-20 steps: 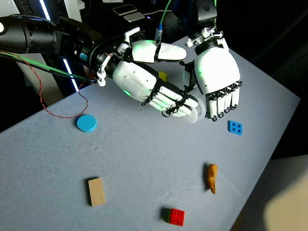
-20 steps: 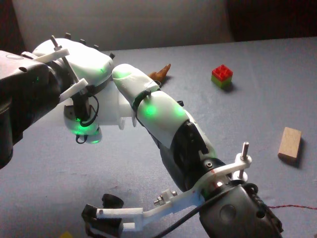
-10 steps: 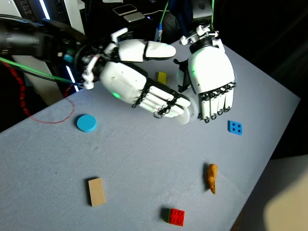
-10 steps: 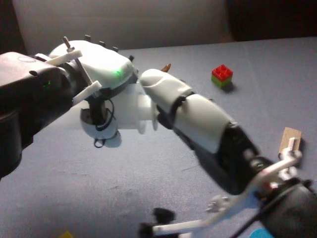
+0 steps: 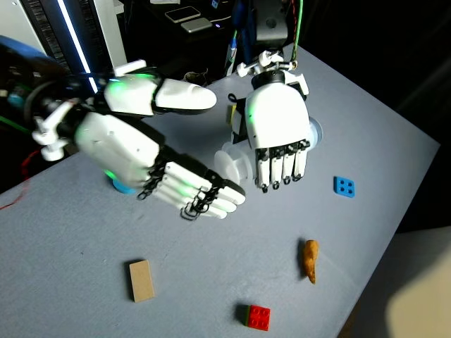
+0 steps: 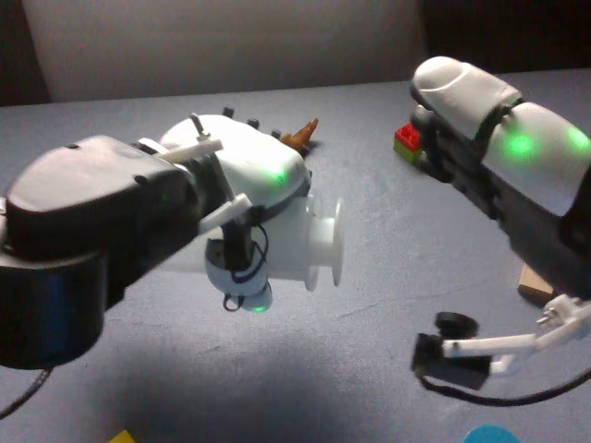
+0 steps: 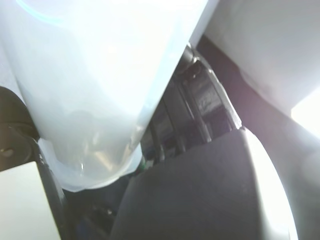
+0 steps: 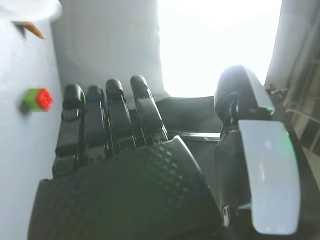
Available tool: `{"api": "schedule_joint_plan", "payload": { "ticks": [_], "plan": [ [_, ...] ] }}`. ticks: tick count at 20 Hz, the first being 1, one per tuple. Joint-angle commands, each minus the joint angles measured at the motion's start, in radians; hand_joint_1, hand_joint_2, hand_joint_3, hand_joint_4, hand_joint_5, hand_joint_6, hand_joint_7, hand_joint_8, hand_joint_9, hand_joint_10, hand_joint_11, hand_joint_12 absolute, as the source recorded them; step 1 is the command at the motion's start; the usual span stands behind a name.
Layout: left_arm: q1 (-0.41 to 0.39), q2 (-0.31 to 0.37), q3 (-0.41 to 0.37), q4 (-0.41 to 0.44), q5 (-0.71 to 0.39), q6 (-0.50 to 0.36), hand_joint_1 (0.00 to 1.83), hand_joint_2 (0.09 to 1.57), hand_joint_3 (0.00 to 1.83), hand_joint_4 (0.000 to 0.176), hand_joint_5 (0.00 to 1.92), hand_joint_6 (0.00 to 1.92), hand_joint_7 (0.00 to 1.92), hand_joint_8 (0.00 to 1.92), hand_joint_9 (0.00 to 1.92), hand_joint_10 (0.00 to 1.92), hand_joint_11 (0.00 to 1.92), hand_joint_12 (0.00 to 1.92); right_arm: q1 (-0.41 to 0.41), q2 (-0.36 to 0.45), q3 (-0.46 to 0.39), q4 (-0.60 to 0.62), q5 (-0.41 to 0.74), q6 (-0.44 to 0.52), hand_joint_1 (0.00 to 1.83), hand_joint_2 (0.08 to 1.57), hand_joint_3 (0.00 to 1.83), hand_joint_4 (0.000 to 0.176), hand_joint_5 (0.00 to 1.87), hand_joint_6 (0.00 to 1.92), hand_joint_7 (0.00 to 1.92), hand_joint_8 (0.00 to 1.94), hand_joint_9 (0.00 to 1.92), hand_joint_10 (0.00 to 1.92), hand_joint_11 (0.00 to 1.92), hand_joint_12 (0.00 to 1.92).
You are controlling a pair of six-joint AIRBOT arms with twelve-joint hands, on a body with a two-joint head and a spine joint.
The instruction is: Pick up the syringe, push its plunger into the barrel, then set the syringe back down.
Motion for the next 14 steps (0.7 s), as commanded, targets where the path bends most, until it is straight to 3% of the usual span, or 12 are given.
{"api": "schedule_joint_plan", "payload": {
  "ticks": [1, 3, 5, 9, 11, 14],
  "plan": [
    [-0.003, -0.01, 0.009, 0.058, -0.024, -0.002, 1.49, 1.15, 0.0, 0.0, 0.85, 1.1, 0.79, 1.23, 0.88, 1.2, 0.72, 1.59, 0.007, 0.023, 0.002, -0.068, 0.021, 0.01, 0.0, 1.13, 0.0, 0.043, 0.05, 0.0, 0.05, 0.0, 0.04, 0.0, 0.0, 0.31],
    [0.004, -0.032, 0.026, 0.058, -0.036, -0.006, 1.49, 1.15, 0.0, 0.0, 0.87, 1.07, 0.79, 1.24, 0.89, 1.2, 0.71, 1.58, 0.002, 0.064, 0.006, -0.112, -0.044, 0.009, 0.0, 1.13, 0.0, 0.042, 0.05, 0.0, 0.04, 0.0, 0.03, 0.0, 0.0, 0.23],
    [0.021, -0.065, 0.052, 0.058, -0.036, -0.007, 1.49, 1.15, 0.0, 0.0, 0.87, 1.05, 0.77, 1.26, 0.85, 1.24, 0.74, 1.59, -0.05, 0.139, 0.006, -0.302, -0.089, 0.008, 0.03, 1.12, 0.0, 0.045, 0.05, 0.0, 0.04, 0.0, 0.03, 0.0, 0.0, 0.25],
    [0.044, -0.089, 0.062, 0.059, -0.036, -0.013, 1.49, 1.15, 0.0, 0.0, 0.83, 1.1, 0.8, 1.22, 0.87, 1.22, 0.73, 1.6, -0.057, 0.171, 0.01, -0.315, -0.11, -0.019, 0.01, 1.12, 0.0, 0.047, 0.07, 0.0, 0.07, 0.01, 0.06, 0.01, 0.0, 0.32],
    [0.056, -0.104, 0.069, 0.059, -0.036, -0.014, 1.49, 1.14, 0.0, 0.0, 0.87, 1.03, 0.82, 1.19, 0.89, 1.19, 0.75, 1.57, -0.063, 0.168, 0.026, -0.355, -0.117, -0.03, 0.03, 1.12, 0.0, 0.045, 0.09, 0.01, 0.09, 0.01, 0.07, 0.01, 0.0, 0.33],
    [0.065, -0.119, 0.082, 0.059, -0.036, -0.017, 1.49, 1.15, 0.0, 0.0, 0.88, 1.06, 0.8, 1.21, 0.87, 1.22, 0.68, 1.61, -0.067, 0.165, 0.054, -0.438, -0.118, -0.033, 0.0, 1.12, 0.0, 0.045, 0.05, 0.01, 0.05, 0.0, 0.03, 0.0, 0.0, 0.23]
  ]
}}
